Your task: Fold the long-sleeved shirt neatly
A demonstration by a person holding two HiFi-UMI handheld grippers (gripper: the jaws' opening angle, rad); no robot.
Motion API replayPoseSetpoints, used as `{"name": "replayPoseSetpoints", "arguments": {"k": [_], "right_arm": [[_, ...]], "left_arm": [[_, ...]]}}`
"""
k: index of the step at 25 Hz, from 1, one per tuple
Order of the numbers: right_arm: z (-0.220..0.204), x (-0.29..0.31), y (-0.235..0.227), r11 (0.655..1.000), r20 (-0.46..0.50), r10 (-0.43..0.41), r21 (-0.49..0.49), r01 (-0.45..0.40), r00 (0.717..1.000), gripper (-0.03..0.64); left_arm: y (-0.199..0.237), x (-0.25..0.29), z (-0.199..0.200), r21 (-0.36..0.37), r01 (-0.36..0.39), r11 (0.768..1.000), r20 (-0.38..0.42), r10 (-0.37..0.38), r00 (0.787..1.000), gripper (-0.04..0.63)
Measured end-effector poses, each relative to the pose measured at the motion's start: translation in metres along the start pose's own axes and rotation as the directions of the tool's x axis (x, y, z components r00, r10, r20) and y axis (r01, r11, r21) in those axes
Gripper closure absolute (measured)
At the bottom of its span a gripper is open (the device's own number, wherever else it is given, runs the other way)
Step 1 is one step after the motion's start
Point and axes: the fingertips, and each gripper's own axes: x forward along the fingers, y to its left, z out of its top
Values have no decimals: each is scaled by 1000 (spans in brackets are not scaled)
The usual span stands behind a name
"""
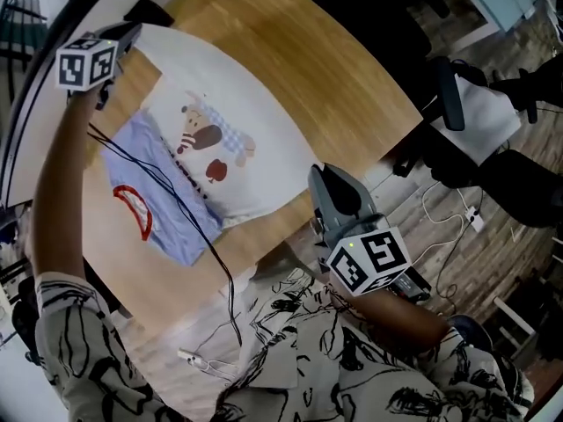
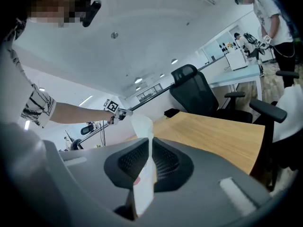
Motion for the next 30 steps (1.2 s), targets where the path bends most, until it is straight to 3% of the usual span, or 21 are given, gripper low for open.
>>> {"name": "replayPoseSetpoints", "arguments": {"k": [7,17,27,30], "right_arm": [[-26,-11,98,995,54,-26,-98,31,998,586],[-97,-6,206,995,-4,-42,-87,42,999,584],[-166,8,270,991,-79,39,-127,-49,996,585],[-183,9,288,985,-57,61,-159,-70,997,586]], "left_arm": [[31,-36,-42,-35,60,998,76,-57,995,558],[63,-82,-104,-50,127,991,141,-119,983,558],[83,-113,-189,-58,151,987,88,-146,985,557],[87,-127,-212,-56,164,985,108,-157,982,557]]}}
